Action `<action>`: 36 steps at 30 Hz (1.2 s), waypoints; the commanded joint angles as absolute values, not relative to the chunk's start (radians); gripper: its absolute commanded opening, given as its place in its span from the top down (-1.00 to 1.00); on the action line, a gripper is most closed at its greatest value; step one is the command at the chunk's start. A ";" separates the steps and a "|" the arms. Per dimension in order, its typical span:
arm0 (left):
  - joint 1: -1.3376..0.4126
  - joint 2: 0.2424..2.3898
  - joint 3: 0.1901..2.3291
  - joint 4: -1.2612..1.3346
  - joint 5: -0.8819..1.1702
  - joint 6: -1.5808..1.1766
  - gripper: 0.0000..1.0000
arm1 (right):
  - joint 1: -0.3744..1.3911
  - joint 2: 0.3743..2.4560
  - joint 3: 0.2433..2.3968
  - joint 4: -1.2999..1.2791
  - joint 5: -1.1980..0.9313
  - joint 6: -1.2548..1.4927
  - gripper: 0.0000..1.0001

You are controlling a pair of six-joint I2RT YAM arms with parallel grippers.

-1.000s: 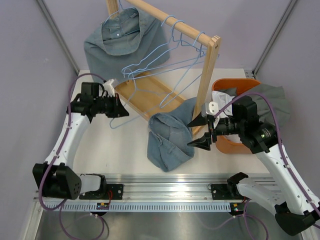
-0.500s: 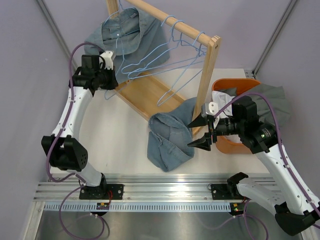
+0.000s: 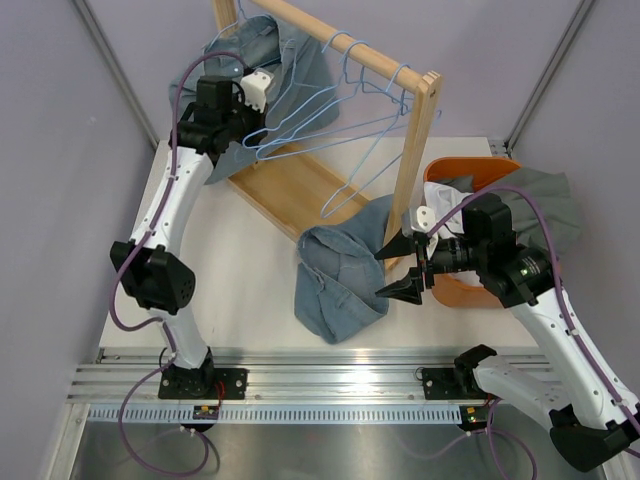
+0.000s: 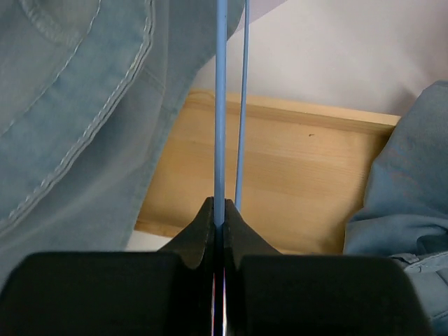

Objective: Remove the skirt from the hanger
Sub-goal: Place the hanger at the clothesline.

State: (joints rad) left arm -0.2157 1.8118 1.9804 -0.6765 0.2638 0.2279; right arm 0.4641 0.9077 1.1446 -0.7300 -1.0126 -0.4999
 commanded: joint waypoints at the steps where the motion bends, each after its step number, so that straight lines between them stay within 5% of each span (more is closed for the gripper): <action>1: -0.218 1.845 2.092 -0.623 0.293 0.285 1.00 | 0.457 0.888 1.137 -0.710 -1.037 -0.499 -0.61; 22: -0.279 1.986 2.358 -0.456 0.397 0.316 1.00 | 0.454 0.850 1.100 -0.669 -1.075 -0.472 -0.61; 36: -0.298 1.930 2.355 -0.314 0.383 0.258 1.00 | 0.454 0.848 1.086 -0.676 -1.078 -0.500 -0.61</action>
State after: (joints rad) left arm -0.3000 1.9926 2.3085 -0.4294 0.3702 0.2768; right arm 0.4618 0.8539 1.0908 -0.6994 -1.0428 -0.4805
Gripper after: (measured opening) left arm 0.024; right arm 0.804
